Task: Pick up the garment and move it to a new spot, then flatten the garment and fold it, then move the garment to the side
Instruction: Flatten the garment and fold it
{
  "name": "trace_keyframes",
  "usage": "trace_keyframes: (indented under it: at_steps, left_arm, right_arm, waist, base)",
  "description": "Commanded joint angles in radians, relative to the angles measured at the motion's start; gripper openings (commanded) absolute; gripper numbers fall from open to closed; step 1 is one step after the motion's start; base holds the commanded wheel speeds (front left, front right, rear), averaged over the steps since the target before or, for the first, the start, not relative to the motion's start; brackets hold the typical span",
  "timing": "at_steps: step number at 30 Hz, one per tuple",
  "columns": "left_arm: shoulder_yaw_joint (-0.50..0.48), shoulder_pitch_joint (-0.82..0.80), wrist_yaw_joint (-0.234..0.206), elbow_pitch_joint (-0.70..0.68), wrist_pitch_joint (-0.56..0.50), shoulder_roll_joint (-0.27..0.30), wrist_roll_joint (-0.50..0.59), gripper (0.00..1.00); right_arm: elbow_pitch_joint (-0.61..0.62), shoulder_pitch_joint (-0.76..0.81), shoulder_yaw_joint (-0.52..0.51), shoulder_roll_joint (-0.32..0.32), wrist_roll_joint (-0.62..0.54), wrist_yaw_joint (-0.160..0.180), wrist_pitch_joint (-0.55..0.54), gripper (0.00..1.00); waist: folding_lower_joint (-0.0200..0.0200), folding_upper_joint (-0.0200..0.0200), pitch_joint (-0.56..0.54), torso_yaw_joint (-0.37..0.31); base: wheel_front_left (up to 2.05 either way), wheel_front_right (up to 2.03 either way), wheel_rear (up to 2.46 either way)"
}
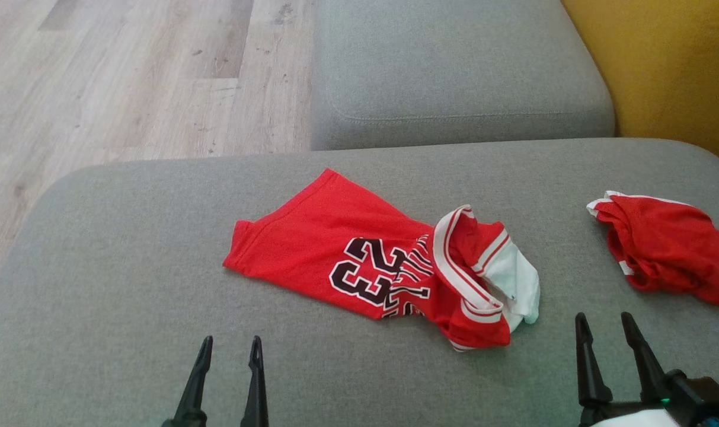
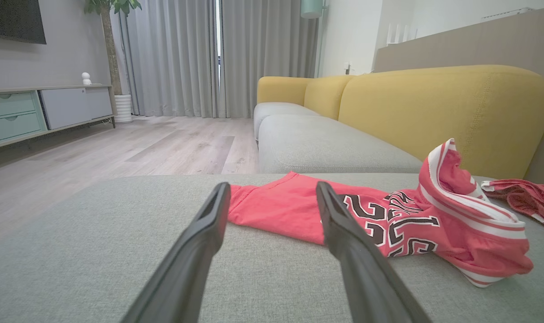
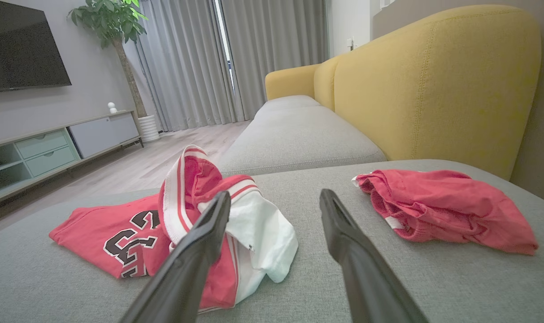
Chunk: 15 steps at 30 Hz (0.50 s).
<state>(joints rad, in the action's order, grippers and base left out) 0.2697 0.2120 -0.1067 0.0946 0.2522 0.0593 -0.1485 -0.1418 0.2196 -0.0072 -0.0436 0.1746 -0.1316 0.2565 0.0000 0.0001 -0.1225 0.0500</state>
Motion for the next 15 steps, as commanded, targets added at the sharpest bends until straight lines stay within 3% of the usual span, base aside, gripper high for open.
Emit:
trace_keyframes:
  at_steps: [1,15]
  left_arm:
    - [-0.02,-0.038,-0.007,-0.028,0.009,-0.009,-0.001,1.0]
    - [-0.006,-0.038,-0.017,-0.016,0.01,-0.009,-0.012,1.0]
  right_arm:
    - [0.033,-0.017,0.024,-0.007,-0.005,0.001,0.005,1.0]
    - [0.033,-0.017,0.025,-0.007,-0.001,0.001,0.005,1.0]
  waist:
    - [0.0,-0.0001,-0.001,0.0]
    - [0.0,-0.0001,0.006,0.0]
  base:
    - [0.0,0.0,0.0]
    - [0.0,0.0,0.0]
